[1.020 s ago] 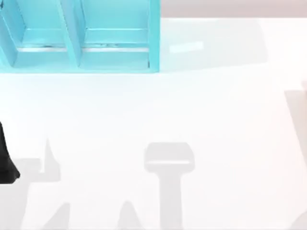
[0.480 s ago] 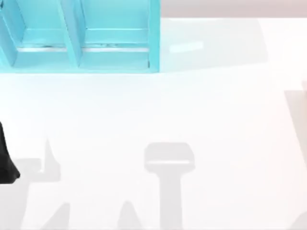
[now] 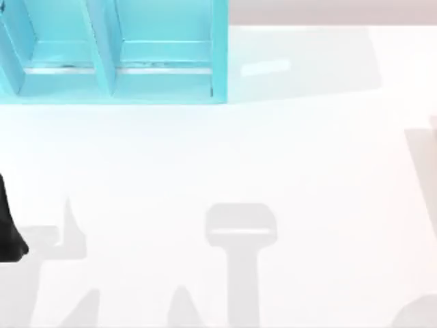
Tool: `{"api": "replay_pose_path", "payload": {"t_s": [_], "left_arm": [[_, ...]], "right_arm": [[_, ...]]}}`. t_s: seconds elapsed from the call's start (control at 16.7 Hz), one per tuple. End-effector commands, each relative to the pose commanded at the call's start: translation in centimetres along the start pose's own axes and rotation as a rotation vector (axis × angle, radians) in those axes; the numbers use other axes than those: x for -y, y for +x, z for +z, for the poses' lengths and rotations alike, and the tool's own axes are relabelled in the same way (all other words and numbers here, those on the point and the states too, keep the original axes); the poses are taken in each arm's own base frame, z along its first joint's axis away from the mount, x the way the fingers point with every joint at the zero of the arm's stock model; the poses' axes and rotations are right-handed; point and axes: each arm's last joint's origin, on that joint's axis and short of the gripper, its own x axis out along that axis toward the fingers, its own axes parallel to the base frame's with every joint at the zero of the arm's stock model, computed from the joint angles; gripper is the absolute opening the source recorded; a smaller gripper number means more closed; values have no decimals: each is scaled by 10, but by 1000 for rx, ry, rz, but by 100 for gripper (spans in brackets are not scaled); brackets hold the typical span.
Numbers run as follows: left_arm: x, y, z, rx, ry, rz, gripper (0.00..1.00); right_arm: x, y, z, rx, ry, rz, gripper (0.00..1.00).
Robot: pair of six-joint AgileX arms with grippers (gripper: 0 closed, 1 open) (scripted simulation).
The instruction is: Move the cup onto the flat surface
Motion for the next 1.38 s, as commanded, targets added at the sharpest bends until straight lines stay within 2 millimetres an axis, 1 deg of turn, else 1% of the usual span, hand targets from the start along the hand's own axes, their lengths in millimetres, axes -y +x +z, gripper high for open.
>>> {"api": "replay_pose_path", "payload": {"t_s": [0.18, 0.36, 0.48, 0.54, 0.84, 0.96, 1.02, 1.08, 1.2, 1.32, 1.38], "left_arm": [[0, 0, 0, 0, 0, 0, 100], [0, 0, 0, 0, 0, 0, 100], [0, 0, 0, 0, 0, 0, 100], [0, 0, 0, 0, 0, 0, 100], [0, 0, 0, 0, 0, 0, 100], [0, 0, 0, 0, 0, 0, 100], [0, 0, 0, 0, 0, 0, 100], [0, 0, 0, 0, 0, 0, 100], [0, 0, 0, 0, 0, 0, 100], [0, 0, 0, 0, 0, 0, 100], [0, 0, 0, 0, 0, 0, 100]], "right_arm": [[-30, -28, 5, -15, -2, 10, 0], [-68, -60, 1, -49, -1, 23, 0], [-85, -79, -3, -30, -1, 16, 0], [-89, -84, -4, -22, -1, 13, 0], [-89, -84, -4, -25, 4, 16, 0], [-96, -84, -1, -25, 2, 13, 0], [-103, -85, 1, -24, 0, 11, 0], [-113, -85, 4, -24, -2, 9, 0], [-141, -86, 9, -24, -7, 4, 0], [-179, -87, 10, -23, -11, 0, 0], [-202, -88, 8, -22, -14, -2, 0]]}}
